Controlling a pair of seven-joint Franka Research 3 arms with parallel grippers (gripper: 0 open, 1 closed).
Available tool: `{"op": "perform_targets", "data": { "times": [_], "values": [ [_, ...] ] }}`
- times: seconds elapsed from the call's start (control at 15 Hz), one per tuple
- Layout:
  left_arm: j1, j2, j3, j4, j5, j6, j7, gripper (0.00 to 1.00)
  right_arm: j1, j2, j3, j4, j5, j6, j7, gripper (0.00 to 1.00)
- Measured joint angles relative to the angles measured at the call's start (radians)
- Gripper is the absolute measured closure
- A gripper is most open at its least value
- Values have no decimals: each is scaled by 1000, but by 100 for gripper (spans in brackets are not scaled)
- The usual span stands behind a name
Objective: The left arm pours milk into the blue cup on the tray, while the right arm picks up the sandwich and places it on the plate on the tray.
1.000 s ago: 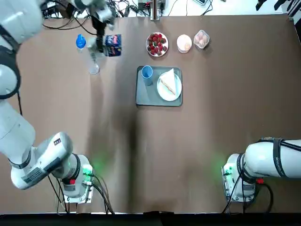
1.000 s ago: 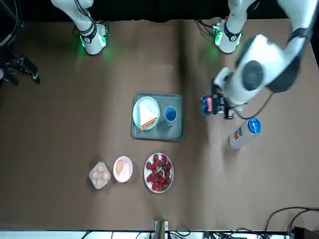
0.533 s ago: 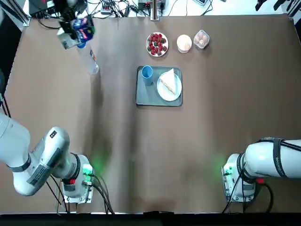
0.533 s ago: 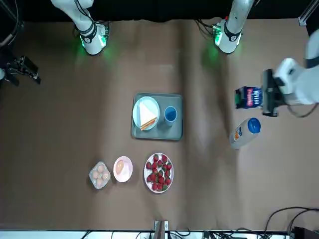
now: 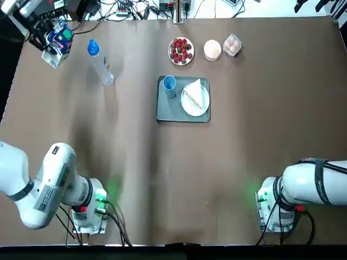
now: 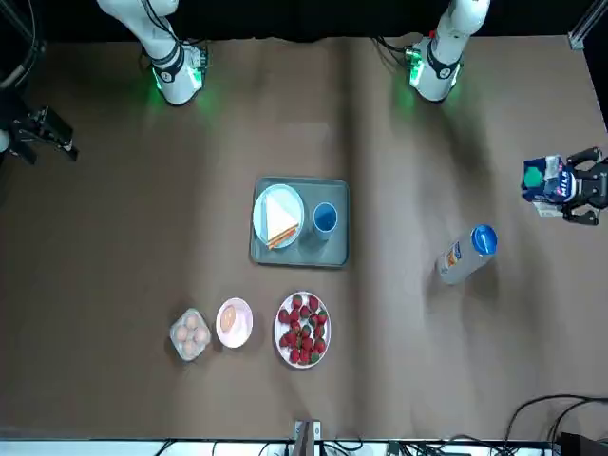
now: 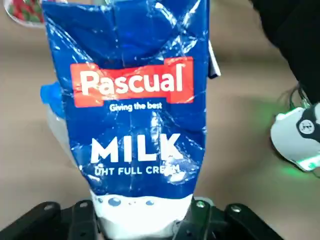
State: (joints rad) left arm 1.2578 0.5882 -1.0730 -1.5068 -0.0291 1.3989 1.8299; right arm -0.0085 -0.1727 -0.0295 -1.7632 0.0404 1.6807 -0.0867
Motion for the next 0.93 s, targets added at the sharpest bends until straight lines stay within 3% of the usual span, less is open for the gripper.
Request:
{"op": "perform_targets", "data": {
  "times": [0.33, 0.4, 0.67, 0.93],
  "values": [
    [-23, 152, 264, 6, -206, 43, 286, 53, 0, 0, 0, 0, 0, 2, -1, 0],
    [-33, 243, 306, 5, -241, 88, 369, 53, 0, 0, 0, 0, 0, 4, -2, 0],
    [-45, 406, 349, 8, -319, 167, 461, 54, 0, 0, 0, 0, 0, 4, -2, 0],
    [-45, 463, 370, 17, -354, 175, 491, 53, 0, 0, 0, 0, 0, 4, -3, 0]
  ]
}}
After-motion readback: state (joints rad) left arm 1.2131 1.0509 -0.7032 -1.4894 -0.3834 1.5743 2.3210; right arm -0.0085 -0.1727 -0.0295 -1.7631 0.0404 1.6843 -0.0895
